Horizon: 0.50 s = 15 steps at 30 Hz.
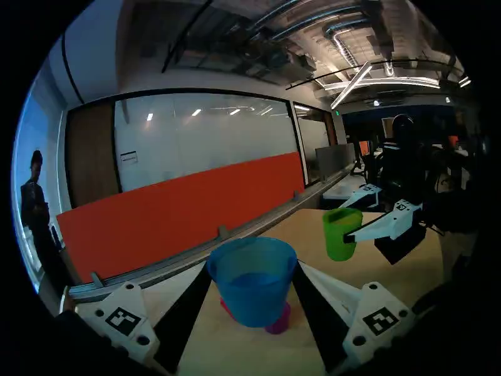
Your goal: Pour water
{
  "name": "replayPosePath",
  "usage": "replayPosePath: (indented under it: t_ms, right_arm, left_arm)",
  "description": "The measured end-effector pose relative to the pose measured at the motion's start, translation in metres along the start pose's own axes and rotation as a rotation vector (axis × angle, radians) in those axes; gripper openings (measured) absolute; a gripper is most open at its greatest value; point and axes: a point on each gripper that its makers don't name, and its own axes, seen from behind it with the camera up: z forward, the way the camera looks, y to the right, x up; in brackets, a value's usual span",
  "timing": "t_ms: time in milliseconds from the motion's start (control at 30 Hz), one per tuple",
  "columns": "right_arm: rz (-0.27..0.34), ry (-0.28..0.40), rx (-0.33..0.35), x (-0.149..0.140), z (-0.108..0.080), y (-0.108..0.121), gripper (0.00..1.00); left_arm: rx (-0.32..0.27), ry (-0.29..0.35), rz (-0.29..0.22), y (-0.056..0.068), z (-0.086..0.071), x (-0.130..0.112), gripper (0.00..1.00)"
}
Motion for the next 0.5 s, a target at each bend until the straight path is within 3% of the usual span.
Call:
replayPosePath:
  t_ms: [500]
  right_arm:
    - [0.000,0.001,0.041,0.001,0.008,-0.012,0.92]
  left_arm:
    - [0.026,0.023,0.110,-0.004,0.001,0.028,0.87]
